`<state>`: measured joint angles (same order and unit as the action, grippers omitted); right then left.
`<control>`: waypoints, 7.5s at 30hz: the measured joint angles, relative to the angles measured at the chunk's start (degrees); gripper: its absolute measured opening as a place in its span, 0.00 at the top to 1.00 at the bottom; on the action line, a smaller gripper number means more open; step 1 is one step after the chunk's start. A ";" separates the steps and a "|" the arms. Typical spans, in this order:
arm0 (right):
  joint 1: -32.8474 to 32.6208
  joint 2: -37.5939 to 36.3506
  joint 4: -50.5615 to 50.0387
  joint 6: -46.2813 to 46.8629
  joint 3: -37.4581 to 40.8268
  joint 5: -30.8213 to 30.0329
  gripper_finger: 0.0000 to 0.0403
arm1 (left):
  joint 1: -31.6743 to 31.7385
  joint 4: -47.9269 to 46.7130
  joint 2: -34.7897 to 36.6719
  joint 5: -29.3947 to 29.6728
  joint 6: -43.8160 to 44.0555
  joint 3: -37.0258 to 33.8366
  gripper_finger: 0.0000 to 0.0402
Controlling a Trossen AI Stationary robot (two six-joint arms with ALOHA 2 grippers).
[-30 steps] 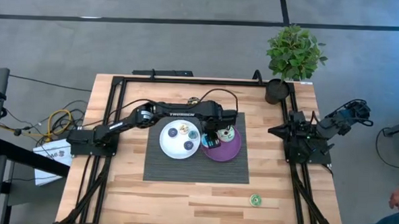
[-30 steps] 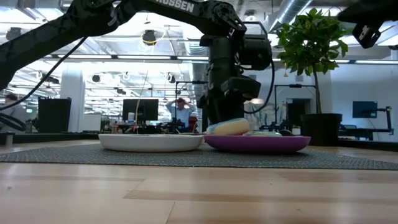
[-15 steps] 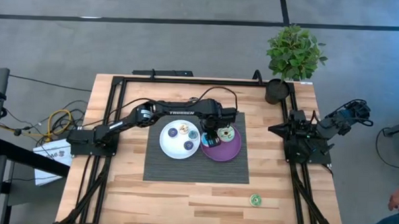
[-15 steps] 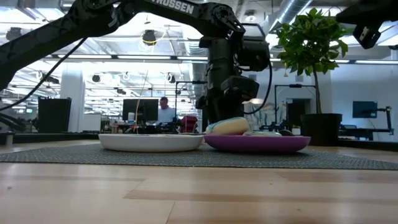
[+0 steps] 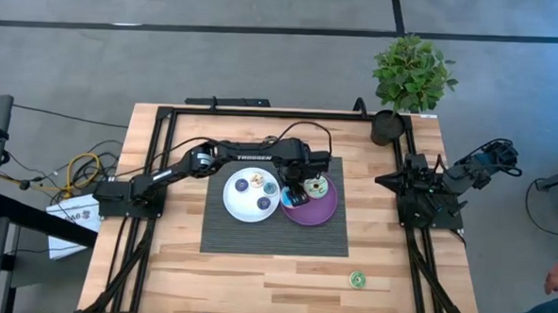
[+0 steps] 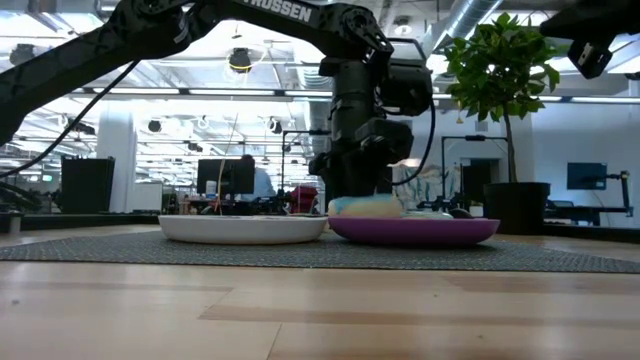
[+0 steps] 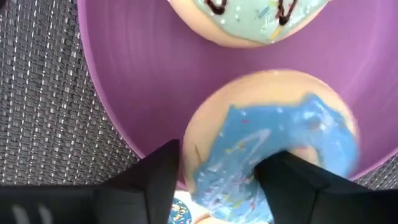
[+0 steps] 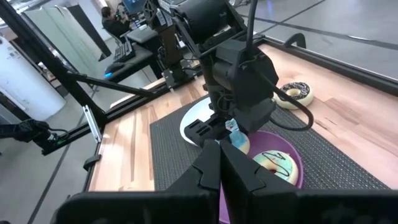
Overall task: Pick & Place donuts
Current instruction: Put the large blue donut on the violet plate, then put the small green donut on the white plate
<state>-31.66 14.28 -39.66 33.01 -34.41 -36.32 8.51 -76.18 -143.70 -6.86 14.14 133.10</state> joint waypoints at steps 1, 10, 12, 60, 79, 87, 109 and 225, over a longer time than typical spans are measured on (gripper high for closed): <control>0.00 0.00 0.00 0.00 0.00 0.00 1.00 | 0.00 0.00 0.01 0.01 0.08 0.00 0.48; 0.00 0.00 0.00 0.00 0.00 0.09 1.00 | 0.58 0.02 0.03 1.06 0.03 0.00 0.29; 0.00 0.00 0.00 0.02 0.00 0.12 1.00 | 0.89 -0.84 0.03 1.12 0.04 0.61 0.28; -0.11 8.24 5.01 -0.52 0.02 2.05 1.00 | -21.57 -1.27 17.82 33.66 8.45 -8.13 0.38; 3.85 24.76 16.98 0.37 -2.45 1.50 1.00 | -21.42 44.84 50.95 20.69 3.21 -64.39 0.47; 8.45 44.34 9.43 3.98 -17.24 8.74 1.00 | -17.54 62.40 74.90 13.15 0.02 -87.48 0.47; 4.34 85.10 -26.22 38.80 -45.64 42.37 0.97 | -16.72 46.34 114.21 13.73 0.51 -95.91 0.47; -12.10 88.15 -0.64 70.24 -29.11 40.27 0.60 | -16.72 46.16 113.22 19.28 10.55 -95.91 0.47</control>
<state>-43.76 102.43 -40.30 103.25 -63.52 3.96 -8.21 -30.02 -30.49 12.43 24.69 37.19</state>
